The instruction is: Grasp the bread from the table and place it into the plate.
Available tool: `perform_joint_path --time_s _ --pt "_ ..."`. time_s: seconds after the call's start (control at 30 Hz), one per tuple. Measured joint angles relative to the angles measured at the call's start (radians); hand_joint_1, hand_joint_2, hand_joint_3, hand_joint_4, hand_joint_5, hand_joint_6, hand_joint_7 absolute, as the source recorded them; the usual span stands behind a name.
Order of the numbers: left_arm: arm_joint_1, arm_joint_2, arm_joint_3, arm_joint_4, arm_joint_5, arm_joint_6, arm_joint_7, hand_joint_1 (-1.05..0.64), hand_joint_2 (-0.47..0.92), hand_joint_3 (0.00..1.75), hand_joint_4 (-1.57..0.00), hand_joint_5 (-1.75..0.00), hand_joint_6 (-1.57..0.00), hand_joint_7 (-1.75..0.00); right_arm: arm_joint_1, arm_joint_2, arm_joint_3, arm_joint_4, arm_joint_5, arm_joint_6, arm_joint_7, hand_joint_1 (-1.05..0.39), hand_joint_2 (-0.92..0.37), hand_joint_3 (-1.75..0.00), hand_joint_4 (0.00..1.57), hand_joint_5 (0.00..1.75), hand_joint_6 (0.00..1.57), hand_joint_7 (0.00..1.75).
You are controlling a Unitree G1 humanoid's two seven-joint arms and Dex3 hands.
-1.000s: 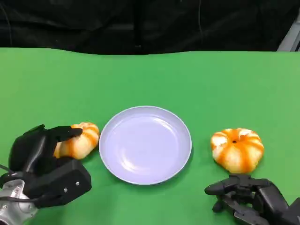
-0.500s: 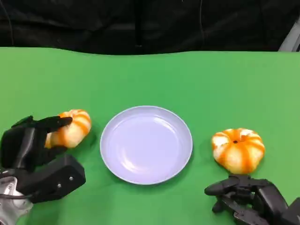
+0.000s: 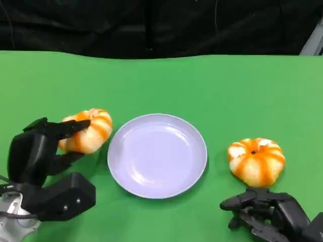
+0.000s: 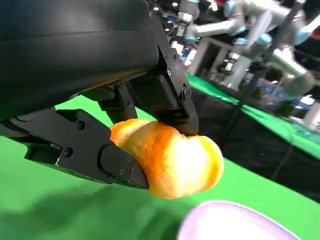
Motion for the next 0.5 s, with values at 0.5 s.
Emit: perform_joint_path --time_s 0.5 --pt "0.072 -0.010 0.002 -0.155 -0.002 -0.050 -0.042 0.00 0.90 0.00 -0.85 -0.82 -1.30 0.00 -0.001 0.000 0.000 0.002 -0.001 0.000 -0.004 -0.05 -0.92 -0.39 0.78 1.20 1.05 0.43"
